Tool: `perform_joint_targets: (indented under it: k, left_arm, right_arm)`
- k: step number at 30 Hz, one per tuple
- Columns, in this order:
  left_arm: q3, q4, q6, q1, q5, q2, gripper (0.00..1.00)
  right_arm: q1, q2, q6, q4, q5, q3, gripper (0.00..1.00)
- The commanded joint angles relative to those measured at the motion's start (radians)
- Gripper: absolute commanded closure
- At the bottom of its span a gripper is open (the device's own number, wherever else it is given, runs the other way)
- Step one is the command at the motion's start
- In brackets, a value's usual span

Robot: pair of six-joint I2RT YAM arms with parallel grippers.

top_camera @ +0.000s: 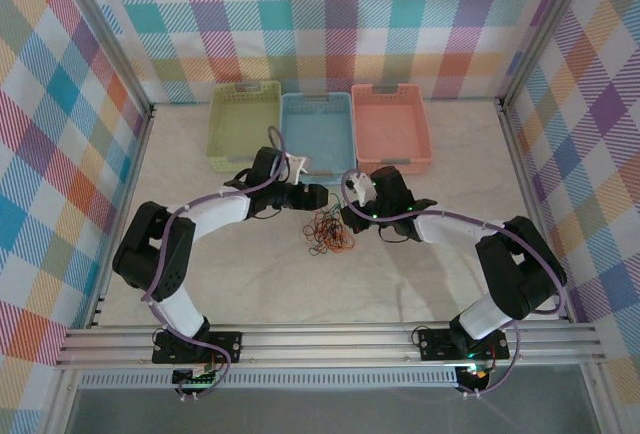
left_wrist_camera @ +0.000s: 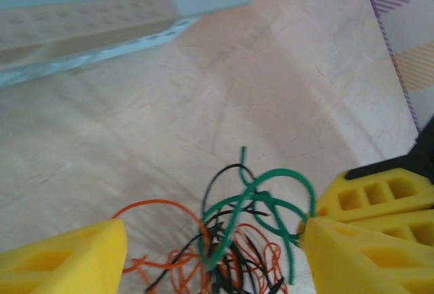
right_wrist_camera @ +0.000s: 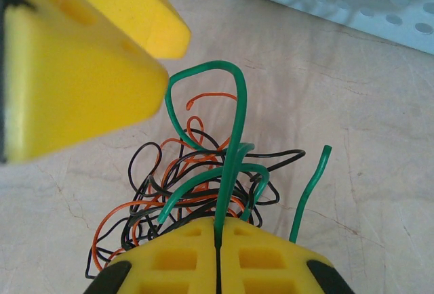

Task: Untangle the cables

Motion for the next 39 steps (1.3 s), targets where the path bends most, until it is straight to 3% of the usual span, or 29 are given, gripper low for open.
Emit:
perform_joint_targets:
  k: [1,12,17,19,22,26,39]
  left_arm:
    - [0.044,-0.036,0.052,-0.012,0.007,0.029,0.36]
    - [0.071,-0.066,0.071,-0.023,0.012,0.055,0.61]
    - [0.067,-0.066,0.072,-0.027,0.003,0.044,0.89]
    - [0.055,-0.049,0.064,-0.028,-0.003,0.03,1.0]
    - [0.02,-0.008,0.06,-0.032,-0.029,-0.009,1.0]
    - [-0.034,0.057,0.053,-0.034,-0.068,-0.068,1.0]
    - [-0.172,0.304,0.064,-0.035,-0.083,-0.159,1.0]
  right_arm:
    - [0.003,-0.005,-0.001,0.038,-0.01,-0.003,0.91]
    - [0.002,-0.02,0.001,0.043,0.006,-0.012,0.91]
    - [0.003,-0.027,-0.001,0.044,0.007,-0.016,0.88]
    - [0.003,-0.029,0.0,0.042,0.013,-0.015,0.75]
    - [0.002,-0.045,0.009,0.053,0.06,-0.027,0.49]
    - [0.003,-0.122,0.016,0.133,0.134,-0.099,0.39]
    - [0.003,-0.247,-0.001,0.284,0.116,-0.215,0.4]
